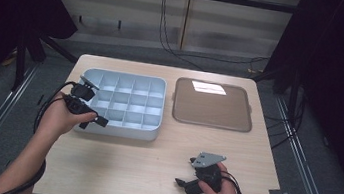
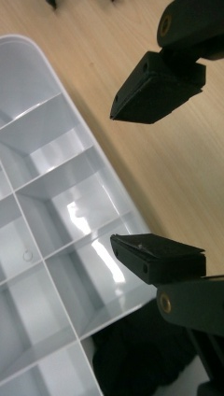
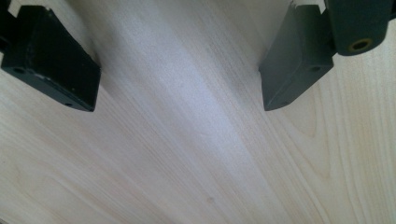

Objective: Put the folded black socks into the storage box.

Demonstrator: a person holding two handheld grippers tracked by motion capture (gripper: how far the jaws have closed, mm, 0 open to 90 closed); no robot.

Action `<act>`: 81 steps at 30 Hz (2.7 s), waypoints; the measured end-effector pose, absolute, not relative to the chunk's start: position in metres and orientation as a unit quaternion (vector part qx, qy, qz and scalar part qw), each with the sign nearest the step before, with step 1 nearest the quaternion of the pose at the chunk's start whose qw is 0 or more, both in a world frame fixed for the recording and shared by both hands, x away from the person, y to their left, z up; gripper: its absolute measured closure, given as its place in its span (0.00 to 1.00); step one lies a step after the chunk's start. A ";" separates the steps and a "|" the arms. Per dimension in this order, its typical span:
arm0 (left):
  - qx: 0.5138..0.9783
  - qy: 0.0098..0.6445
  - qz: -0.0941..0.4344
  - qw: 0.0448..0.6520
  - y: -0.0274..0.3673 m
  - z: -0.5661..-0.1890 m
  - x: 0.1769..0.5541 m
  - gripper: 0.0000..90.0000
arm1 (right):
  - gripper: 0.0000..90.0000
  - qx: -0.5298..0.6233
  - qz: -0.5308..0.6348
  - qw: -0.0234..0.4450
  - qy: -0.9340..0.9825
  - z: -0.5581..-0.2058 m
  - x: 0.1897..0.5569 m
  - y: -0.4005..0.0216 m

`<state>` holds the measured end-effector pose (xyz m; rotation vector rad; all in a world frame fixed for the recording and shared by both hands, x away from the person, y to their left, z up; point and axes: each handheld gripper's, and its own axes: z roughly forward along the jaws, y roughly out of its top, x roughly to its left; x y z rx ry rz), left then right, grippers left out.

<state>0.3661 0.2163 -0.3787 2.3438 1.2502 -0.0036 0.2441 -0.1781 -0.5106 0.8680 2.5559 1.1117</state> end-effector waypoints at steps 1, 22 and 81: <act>0.857 0.455 -0.001 0.241 0.215 -0.379 0.365 0.37 | 0.13 0.296 0.378 0.111 0.870 -0.511 0.244 -0.178; 0.866 0.423 -0.015 0.266 0.188 -0.395 0.346 0.36 | 0.13 0.296 0.378 0.111 0.870 -0.511 0.244 -0.178; 0.878 0.376 -0.053 0.292 0.162 -0.473 0.313 0.36 | 0.13 0.295 0.379 0.111 0.870 -0.511 0.244 -0.178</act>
